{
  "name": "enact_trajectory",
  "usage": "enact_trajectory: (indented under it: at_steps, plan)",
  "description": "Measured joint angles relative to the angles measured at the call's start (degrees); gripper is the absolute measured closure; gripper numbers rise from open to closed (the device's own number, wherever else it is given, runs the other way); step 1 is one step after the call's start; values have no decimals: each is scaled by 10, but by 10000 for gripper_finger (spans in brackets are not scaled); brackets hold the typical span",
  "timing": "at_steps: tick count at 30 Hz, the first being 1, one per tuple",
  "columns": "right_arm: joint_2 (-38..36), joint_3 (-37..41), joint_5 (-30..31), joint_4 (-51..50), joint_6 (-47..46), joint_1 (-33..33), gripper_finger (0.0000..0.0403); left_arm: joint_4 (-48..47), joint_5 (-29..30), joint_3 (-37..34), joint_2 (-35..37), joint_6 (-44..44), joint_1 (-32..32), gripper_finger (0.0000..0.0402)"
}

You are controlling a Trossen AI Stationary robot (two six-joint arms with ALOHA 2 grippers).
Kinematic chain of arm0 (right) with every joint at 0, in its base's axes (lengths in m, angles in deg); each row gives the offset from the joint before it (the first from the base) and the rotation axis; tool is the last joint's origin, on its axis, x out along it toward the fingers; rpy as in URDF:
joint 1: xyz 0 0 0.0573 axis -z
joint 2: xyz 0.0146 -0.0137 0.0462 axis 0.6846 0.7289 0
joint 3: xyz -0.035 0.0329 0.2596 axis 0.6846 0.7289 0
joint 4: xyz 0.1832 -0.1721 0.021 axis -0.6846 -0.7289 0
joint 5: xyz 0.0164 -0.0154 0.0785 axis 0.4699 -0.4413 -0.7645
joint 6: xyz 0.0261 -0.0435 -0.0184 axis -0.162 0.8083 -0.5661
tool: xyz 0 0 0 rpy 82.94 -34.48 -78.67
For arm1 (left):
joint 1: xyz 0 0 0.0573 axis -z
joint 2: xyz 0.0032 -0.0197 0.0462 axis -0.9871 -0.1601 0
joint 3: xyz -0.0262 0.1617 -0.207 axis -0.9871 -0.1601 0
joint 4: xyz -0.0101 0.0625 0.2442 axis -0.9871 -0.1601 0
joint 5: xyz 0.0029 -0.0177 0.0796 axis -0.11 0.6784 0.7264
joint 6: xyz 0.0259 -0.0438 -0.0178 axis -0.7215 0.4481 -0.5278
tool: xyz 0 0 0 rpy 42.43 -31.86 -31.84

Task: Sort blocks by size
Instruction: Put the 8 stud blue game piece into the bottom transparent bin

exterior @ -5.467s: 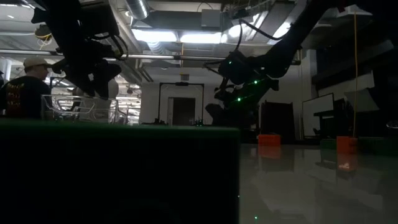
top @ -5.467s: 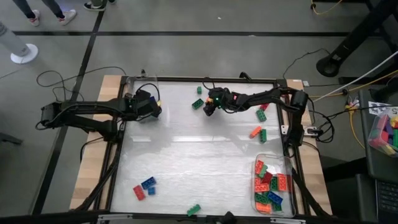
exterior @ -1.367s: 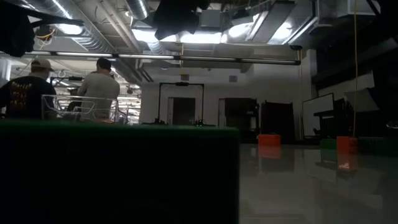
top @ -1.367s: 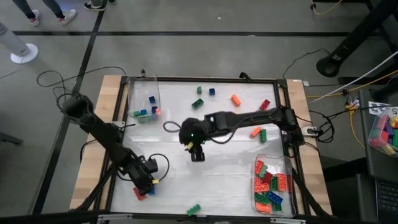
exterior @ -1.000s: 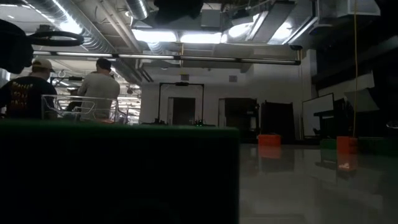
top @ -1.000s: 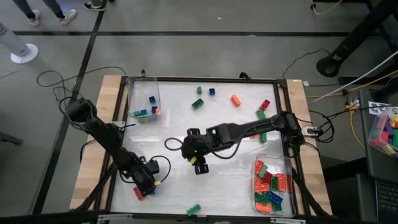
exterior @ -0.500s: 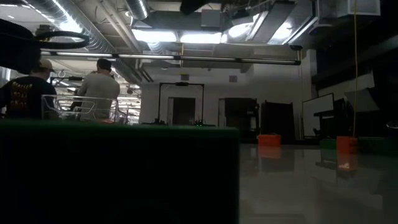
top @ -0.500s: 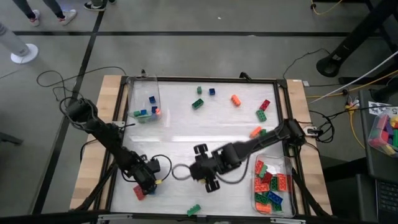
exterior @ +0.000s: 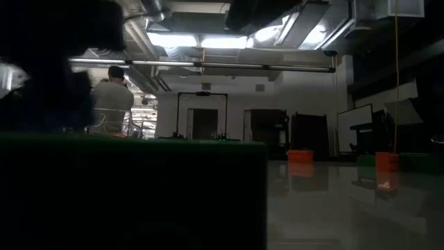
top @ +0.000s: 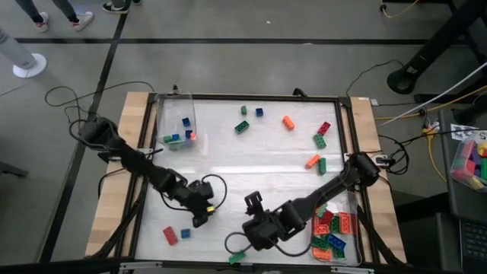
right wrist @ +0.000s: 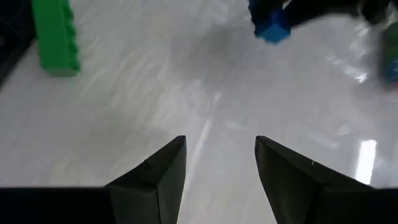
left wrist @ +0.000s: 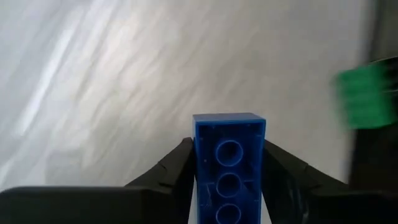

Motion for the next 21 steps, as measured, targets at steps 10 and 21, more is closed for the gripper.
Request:
enact_trajectory:
  at_steps: [10, 21]
  plan:
    - [0, 18, 65, 172, 144, -12, 210, 229, -68, 1, 15, -134, -34, 267]
    - [0, 18, 8, 264, 259, 17, 210, 268, -77, 2, 15, -184, -9, 264]
